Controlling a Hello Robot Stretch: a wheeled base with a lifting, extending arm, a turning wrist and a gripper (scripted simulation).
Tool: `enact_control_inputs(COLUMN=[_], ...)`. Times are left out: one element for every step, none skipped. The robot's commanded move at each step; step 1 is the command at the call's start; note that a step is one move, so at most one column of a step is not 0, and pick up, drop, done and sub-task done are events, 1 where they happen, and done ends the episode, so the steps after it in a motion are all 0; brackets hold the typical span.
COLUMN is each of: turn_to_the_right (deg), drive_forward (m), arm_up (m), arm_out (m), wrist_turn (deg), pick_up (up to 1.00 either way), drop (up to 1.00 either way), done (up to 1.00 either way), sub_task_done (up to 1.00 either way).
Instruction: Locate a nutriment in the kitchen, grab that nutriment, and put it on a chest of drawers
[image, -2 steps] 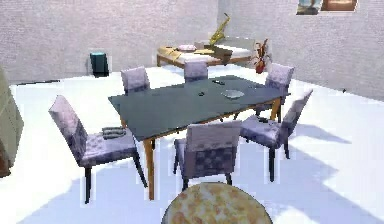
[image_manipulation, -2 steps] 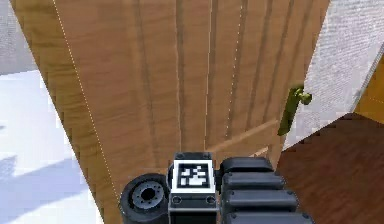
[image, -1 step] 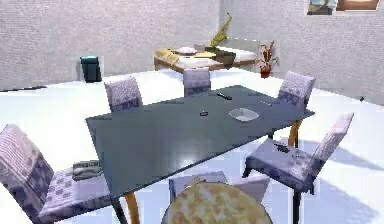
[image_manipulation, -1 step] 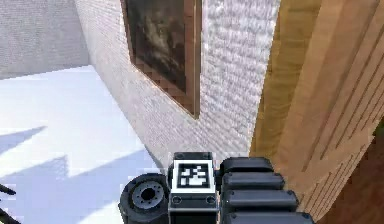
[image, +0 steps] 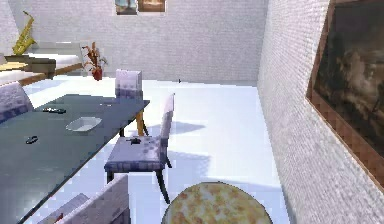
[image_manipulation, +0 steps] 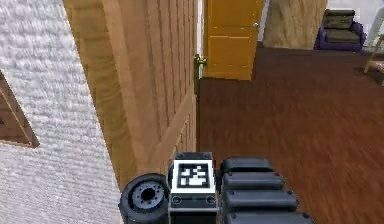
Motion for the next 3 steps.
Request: enact_control_inputs(turn_to_the_right=[9.0, 0.0, 6.0], drive_forward=[0.00, 1.00, 0.00], arm_up=[0.00, 0.00, 0.00], arm_out=[0.00, 0.00, 0.00], wrist_turn=[0.0, 0.0, 0.0], pick_up=[0.00, 0.00, 0.00], drop=[0.00, 0.00, 0.00], done=[0.00, 0.00, 0.00], sub_task_done=[0.00, 0.00, 0.00])
